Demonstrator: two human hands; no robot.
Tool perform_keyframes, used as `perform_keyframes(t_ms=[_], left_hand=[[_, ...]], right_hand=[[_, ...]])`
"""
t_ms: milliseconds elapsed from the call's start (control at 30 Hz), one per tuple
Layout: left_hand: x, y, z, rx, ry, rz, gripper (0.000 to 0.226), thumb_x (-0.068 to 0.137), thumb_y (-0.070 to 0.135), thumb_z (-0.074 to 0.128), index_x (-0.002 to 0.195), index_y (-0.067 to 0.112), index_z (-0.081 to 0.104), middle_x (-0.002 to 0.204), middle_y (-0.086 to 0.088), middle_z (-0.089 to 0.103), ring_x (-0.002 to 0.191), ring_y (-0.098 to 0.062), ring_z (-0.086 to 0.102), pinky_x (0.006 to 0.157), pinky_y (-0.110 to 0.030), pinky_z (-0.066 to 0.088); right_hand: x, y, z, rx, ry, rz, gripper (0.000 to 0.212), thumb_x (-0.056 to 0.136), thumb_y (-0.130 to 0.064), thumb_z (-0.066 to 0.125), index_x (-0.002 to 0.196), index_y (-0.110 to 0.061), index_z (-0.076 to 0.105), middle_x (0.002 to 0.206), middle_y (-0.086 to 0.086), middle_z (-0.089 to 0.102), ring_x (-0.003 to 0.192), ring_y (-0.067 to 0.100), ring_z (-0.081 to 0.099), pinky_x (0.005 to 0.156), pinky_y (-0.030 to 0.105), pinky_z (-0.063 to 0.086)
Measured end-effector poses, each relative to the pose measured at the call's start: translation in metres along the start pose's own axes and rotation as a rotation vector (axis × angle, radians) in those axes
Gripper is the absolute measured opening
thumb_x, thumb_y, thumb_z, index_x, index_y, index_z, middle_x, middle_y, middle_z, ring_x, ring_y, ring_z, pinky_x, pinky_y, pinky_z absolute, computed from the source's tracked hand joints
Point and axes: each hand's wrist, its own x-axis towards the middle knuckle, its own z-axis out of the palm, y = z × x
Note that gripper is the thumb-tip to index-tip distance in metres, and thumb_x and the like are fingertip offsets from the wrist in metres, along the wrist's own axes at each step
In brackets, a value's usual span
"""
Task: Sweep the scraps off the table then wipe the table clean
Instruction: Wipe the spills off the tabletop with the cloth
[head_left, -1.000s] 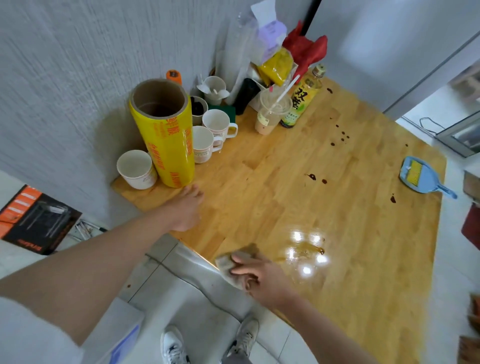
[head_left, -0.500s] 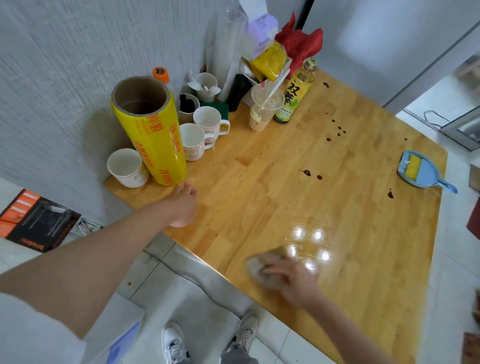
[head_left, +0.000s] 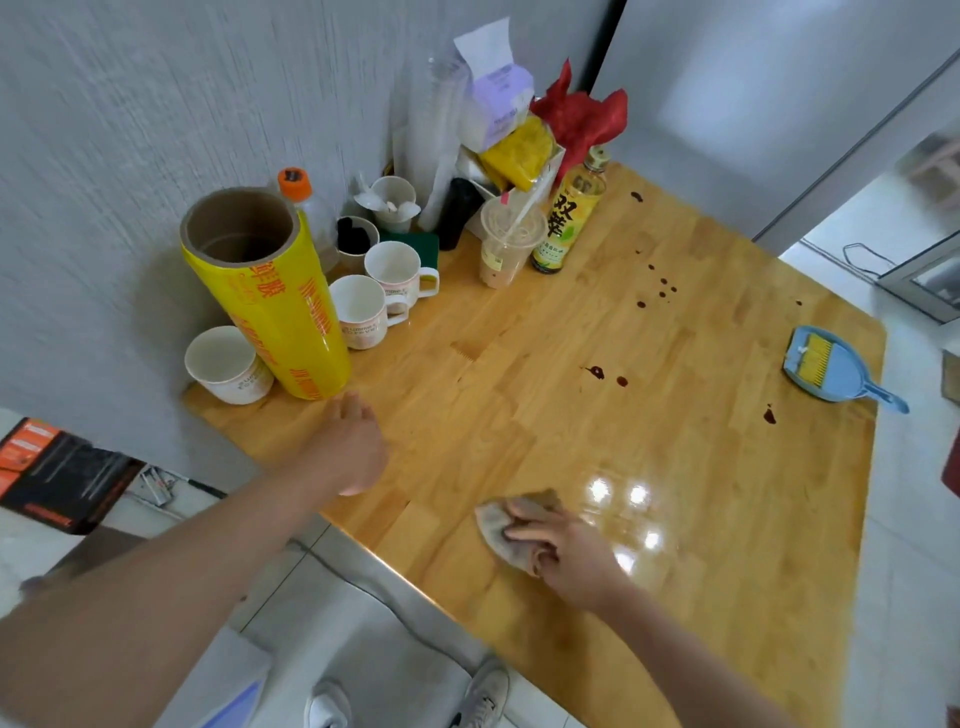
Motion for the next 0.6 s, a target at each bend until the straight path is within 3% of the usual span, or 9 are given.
perform_keyframes(t_ms=[100, 133, 167, 233, 300, 367, 433, 500, 600], left_hand=[[-0.001, -0.001, 0.007, -0.205, 0.183, 0.053, 0.056, 0.105, 0.032, 0.038, 0.157, 0.017, 0.025, 0.166, -0.006, 0.013, 0.151, -0.028, 0.011, 0.119, -0.041, 0.027], [0.001, 0.005, 0.006, -0.247, 0.222, 0.081, 0.057, 0.104, 0.033, 0.041, 0.158, 0.024, 0.023, 0.166, -0.002, 0.012, 0.151, -0.025, 0.012, 0.118, -0.040, 0.029], [0.006, 0.012, 0.003, -0.268, 0.238, 0.106, 0.058, 0.104, 0.033, 0.043, 0.158, 0.029, 0.022, 0.166, 0.000, 0.012, 0.151, -0.025, 0.011, 0.118, -0.039, 0.030], [0.019, 0.025, -0.008, -0.285, 0.246, 0.122, 0.061, 0.103, 0.032, 0.044, 0.158, 0.035, 0.018, 0.167, -0.001, 0.008, 0.152, -0.026, 0.008, 0.119, -0.040, 0.027], [0.035, 0.036, -0.021, -0.265, 0.228, 0.113, 0.065, 0.103, 0.032, 0.045, 0.158, 0.039, 0.012, 0.168, -0.003, 0.002, 0.153, -0.030, 0.004, 0.121, -0.041, 0.022], [0.046, 0.043, -0.032, -0.219, 0.185, 0.116, 0.066, 0.104, 0.034, 0.044, 0.158, 0.042, 0.008, 0.167, -0.008, -0.001, 0.153, -0.034, 0.002, 0.123, -0.043, 0.016], [0.054, 0.048, -0.038, -0.135, 0.103, 0.126, 0.064, 0.105, 0.030, 0.039, 0.159, 0.041, 0.005, 0.167, -0.011, -0.003, 0.153, -0.034, -0.002, 0.124, -0.044, 0.011], [0.060, 0.051, -0.044, -0.063, 0.025, 0.113, 0.065, 0.104, 0.021, 0.034, 0.159, 0.039, 0.004, 0.167, -0.014, -0.006, 0.153, -0.033, -0.004, 0.124, -0.043, 0.008], [0.064, 0.055, -0.060, -0.055, -0.057, 0.078, 0.065, 0.102, 0.015, 0.031, 0.158, 0.040, 0.009, 0.167, -0.014, -0.004, 0.153, -0.034, 0.004, 0.122, -0.042, 0.013]], right_hand=[[0.012, 0.057, -0.054, 0.228, 0.532, 0.750, 0.052, 0.086, 0.000, 0.049, 0.129, -0.025, 0.066, 0.148, -0.004, 0.052, 0.131, 0.022, 0.051, 0.102, 0.033, 0.043], [0.023, 0.058, -0.058, 0.264, 0.624, 0.920, 0.050, 0.088, -0.002, 0.048, 0.129, -0.025, 0.064, 0.150, -0.002, 0.050, 0.131, 0.027, 0.049, 0.102, 0.036, 0.042], [0.038, 0.044, -0.055, 0.263, 0.661, 0.953, 0.048, 0.088, -0.004, 0.049, 0.128, -0.026, 0.063, 0.148, -0.001, 0.052, 0.128, 0.030, 0.051, 0.098, 0.037, 0.044], [0.064, 0.005, -0.035, 0.249, 0.588, 0.686, 0.044, 0.089, -0.009, 0.053, 0.126, -0.032, 0.060, 0.128, -0.005, 0.062, 0.110, 0.027, 0.061, 0.079, 0.028, 0.051], [0.071, -0.030, -0.007, 0.046, 0.273, 0.166, 0.040, 0.091, -0.015, 0.056, 0.125, -0.035, 0.057, 0.126, -0.012, 0.060, 0.102, 0.024, 0.064, 0.068, 0.028, 0.055], [0.069, -0.033, 0.001, -0.120, -0.040, -0.274, 0.041, 0.088, -0.015, 0.058, 0.124, -0.034, 0.062, 0.140, -0.016, 0.053, 0.109, 0.024, 0.062, 0.074, 0.037, 0.059], [0.077, -0.006, -0.026, -0.093, -0.124, -0.329, 0.040, 0.087, -0.013, 0.061, 0.122, -0.032, 0.068, 0.142, -0.012, 0.057, 0.113, 0.022, 0.063, 0.085, 0.039, 0.057], [0.092, 0.030, -0.057, 0.036, 0.055, -0.055, 0.037, 0.090, -0.011, 0.062, 0.122, -0.028, 0.070, 0.135, -0.005, 0.063, 0.111, 0.024, 0.065, 0.086, 0.043, 0.056], [0.115, 0.054, -0.082, 0.272, 0.526, 0.632, 0.037, 0.098, -0.014, 0.048, 0.131, -0.026, 0.062, 0.151, -0.006, 0.047, 0.122, 0.031, 0.059, 0.090, 0.045, 0.054]])
